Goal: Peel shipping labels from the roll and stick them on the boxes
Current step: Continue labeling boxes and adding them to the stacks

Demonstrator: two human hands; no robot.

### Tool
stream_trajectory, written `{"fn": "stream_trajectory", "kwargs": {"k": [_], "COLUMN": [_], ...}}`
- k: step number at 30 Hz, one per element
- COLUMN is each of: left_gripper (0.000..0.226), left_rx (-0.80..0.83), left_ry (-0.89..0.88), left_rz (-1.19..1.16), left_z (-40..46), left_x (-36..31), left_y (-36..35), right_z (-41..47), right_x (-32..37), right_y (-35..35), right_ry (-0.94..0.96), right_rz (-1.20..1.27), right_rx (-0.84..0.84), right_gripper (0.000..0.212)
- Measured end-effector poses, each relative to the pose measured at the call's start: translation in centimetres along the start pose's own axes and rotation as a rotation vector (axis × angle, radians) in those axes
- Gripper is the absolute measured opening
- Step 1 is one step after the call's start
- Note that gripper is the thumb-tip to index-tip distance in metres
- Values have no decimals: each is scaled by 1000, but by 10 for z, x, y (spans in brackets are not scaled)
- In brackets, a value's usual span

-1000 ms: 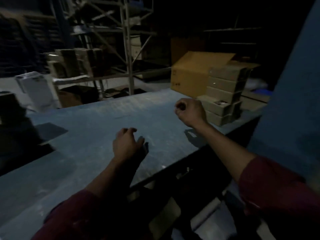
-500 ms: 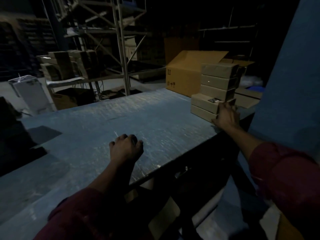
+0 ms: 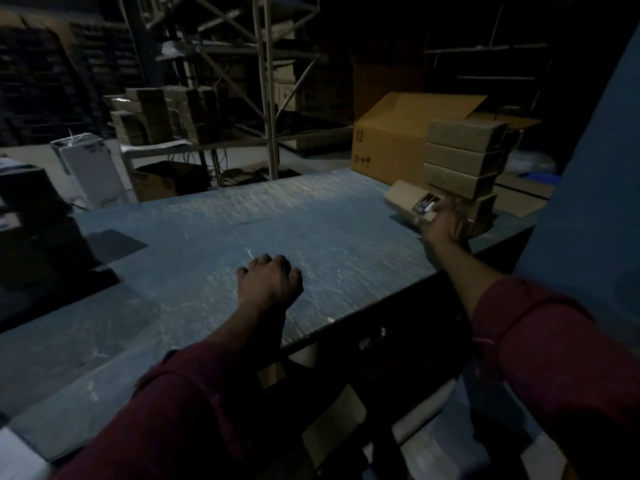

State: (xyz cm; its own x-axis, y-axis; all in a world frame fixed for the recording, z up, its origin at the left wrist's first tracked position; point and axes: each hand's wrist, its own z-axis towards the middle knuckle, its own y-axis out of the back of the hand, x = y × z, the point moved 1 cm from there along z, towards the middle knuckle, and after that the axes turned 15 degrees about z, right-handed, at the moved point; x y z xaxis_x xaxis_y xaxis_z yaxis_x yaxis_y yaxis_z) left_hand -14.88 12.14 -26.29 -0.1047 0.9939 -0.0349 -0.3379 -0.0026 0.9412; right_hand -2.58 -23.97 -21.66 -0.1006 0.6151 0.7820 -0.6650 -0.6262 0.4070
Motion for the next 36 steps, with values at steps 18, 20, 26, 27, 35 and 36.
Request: {"fn": "stream_trajectory", "kwargs": {"k": [18,20,26,27,35,36], "left_gripper": [113,128,108,101,86,92], "left_rx": [196,232,114,110,120,117], "left_ry": [58,29,149,162,247,260], "left_rz": [-714,-746,-765,-713,-149,-151], "left_z": [1,-2,-59,-72,-150,-153], "left_x": [37,64,160,175,226,225], "left_y": [35,52,93,100,118,116], "right_z": [-106,-132,-217,-229,-291,-294], "right_x": [85,104,161,168,198,201], "right_y": [9,-3,-54,-62,-87,-86], "right_ry": [101,124,134,138,219,187], "right_rz": [671,791,951,957,701,706], "right_rx": [479,594,897,944,1258,1280], "right_gripper": [48,46,49,48,54,48]}}
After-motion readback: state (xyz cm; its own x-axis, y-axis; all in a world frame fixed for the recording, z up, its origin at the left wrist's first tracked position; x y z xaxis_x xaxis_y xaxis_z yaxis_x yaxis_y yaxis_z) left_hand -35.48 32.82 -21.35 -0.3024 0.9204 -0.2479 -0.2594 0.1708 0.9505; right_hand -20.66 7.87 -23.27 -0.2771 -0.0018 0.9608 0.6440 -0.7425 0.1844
